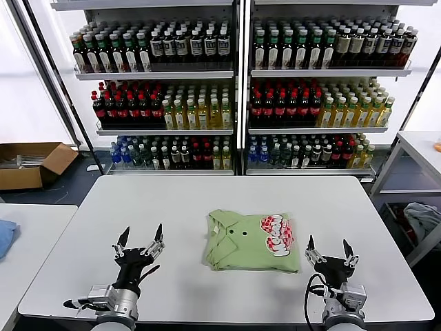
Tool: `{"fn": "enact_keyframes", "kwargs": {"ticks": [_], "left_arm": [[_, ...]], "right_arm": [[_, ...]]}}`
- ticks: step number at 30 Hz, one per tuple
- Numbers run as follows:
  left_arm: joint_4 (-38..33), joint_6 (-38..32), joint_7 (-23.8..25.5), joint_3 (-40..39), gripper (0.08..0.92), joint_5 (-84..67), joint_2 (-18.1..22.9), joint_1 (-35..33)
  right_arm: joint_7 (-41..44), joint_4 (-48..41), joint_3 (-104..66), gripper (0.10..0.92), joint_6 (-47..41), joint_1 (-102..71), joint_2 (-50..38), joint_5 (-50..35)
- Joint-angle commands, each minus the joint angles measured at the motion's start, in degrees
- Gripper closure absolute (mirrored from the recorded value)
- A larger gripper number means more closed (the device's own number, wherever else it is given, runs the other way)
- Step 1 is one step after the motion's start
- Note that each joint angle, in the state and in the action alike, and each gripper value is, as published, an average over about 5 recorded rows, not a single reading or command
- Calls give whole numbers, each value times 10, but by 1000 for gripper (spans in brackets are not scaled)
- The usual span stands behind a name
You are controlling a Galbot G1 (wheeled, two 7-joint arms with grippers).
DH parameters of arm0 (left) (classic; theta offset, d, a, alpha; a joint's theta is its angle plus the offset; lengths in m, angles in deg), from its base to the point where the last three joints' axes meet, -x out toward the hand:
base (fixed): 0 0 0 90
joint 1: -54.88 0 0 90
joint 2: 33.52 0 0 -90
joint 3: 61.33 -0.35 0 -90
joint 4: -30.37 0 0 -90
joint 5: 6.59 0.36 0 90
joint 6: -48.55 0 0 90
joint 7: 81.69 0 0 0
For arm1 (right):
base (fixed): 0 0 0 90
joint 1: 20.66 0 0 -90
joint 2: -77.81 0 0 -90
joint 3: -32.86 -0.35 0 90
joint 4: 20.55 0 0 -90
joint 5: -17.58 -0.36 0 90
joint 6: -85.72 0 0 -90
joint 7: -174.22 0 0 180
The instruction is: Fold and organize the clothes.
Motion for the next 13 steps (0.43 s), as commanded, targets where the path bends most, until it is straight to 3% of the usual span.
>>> {"fn": "enact_keyframes", "kwargs": {"ticks": [1, 13], "left_arm": [[-9, 19, 15, 0, 177, 14, 0, -8], [-8, 22, 27, -3, 177, 23, -3, -15]], "right_arm": [[5, 4, 3, 203, 0, -3, 2, 5], [6, 11, 0, 203, 0, -14, 2, 9]]}}
